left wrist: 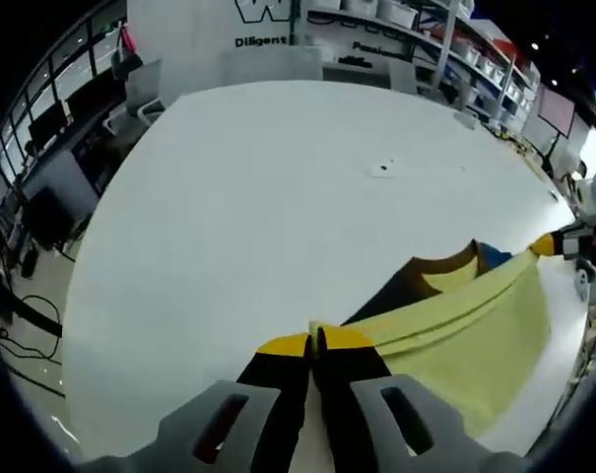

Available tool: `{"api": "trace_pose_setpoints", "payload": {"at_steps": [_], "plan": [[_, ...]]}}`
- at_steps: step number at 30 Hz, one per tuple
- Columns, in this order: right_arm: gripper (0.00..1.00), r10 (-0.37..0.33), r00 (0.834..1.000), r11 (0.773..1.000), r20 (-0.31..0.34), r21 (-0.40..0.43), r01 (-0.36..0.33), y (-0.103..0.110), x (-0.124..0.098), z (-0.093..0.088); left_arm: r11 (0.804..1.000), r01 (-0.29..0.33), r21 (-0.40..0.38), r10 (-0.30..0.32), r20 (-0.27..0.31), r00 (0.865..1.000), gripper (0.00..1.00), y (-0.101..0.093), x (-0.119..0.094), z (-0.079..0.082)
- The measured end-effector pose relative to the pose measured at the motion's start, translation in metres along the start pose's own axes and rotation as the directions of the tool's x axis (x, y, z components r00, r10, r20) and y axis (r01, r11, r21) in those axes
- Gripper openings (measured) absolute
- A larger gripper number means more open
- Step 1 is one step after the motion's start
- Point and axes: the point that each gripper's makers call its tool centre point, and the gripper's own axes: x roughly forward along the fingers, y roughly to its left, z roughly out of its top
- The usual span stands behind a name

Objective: Fold the garment on the visible template until the final outline fits inside the template.

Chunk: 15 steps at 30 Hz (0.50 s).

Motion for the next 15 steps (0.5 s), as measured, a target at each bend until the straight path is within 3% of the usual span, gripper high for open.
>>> {"api": "trace_pose_setpoints", "payload": {"at_steps": [4, 5, 6, 7, 10, 15], "plan": [[0.00, -0.014, 0.999, 0.998, 0.043, -0.055, 0.016, -0.004, 0.003, 0.008, 1.000, -0.012, -0.012, 0.012, 0.010, 1.000, 0.07, 0.005, 0.003, 0.000], [0.00, -0.035, 0.995, 0.995, 0.097, -0.089, 0.044, -0.008, 0.000, 0.017, 0.999, -0.043, -0.014, 0.043, 0.024, 0.999, 0.06, 0.011, 0.003, 0.003], [0.00, -0.068, 0.987, 0.991, 0.146, -0.105, 0.084, -0.013, -0.004, 0.025, 0.992, -0.119, 0.030, 0.118, 0.027, 0.993, 0.05, 0.027, 0.000, 0.004], [0.05, -0.088, 0.981, 0.984, 0.173, -0.136, 0.112, -0.016, -0.008, 0.031, 0.988, -0.139, 0.066, 0.136, 0.037, 0.990, 0.05, 0.033, 0.000, 0.007], [0.18, -0.072, 0.972, 0.977, 0.222, -0.181, 0.114, -0.014, -0.015, 0.038, 0.993, -0.104, 0.051, 0.101, 0.059, 0.993, 0.06, 0.031, -0.003, 0.011], [0.20, 0.000, 0.983, 0.968, 0.186, -0.247, 0.047, 0.002, -0.016, 0.027, 0.998, -0.061, 0.026, 0.059, 0.069, 0.996, 0.09, 0.028, -0.006, 0.013]]}}
